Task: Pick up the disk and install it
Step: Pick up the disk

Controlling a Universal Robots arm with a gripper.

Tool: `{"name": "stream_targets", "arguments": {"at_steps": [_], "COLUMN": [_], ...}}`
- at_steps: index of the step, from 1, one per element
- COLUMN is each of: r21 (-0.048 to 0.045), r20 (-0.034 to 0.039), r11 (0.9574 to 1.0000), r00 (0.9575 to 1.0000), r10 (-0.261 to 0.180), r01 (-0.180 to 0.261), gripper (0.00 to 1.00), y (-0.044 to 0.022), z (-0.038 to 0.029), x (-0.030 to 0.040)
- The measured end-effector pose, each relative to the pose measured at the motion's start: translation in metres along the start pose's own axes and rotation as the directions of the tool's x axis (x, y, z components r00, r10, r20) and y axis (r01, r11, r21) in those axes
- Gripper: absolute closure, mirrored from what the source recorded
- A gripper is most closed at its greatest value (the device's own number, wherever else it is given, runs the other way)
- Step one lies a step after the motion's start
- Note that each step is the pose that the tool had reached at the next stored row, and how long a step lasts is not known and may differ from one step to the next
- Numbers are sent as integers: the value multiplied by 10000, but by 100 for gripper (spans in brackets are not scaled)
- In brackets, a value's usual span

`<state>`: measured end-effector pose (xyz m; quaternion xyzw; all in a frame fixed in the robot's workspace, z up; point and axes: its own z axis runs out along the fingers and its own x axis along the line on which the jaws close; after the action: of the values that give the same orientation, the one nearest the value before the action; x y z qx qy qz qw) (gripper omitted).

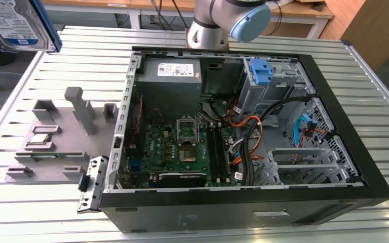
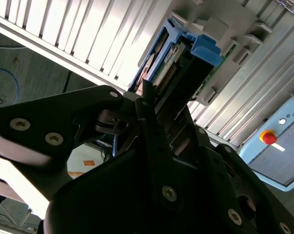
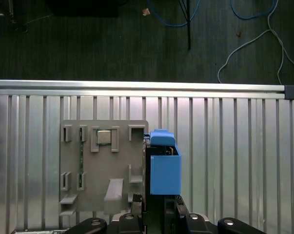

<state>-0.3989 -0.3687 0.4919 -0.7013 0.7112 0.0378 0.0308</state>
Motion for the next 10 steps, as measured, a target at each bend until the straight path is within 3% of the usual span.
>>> {"name": "stream_targets", "arguments": {"at_steps": [10], "r21": [-10], "r20": [0], "r11": [10000], "r00": [10000], "r10": [1], "r01": [-1], "gripper": [65], "y": [-159], "z": [-1], "x": [-2]}}
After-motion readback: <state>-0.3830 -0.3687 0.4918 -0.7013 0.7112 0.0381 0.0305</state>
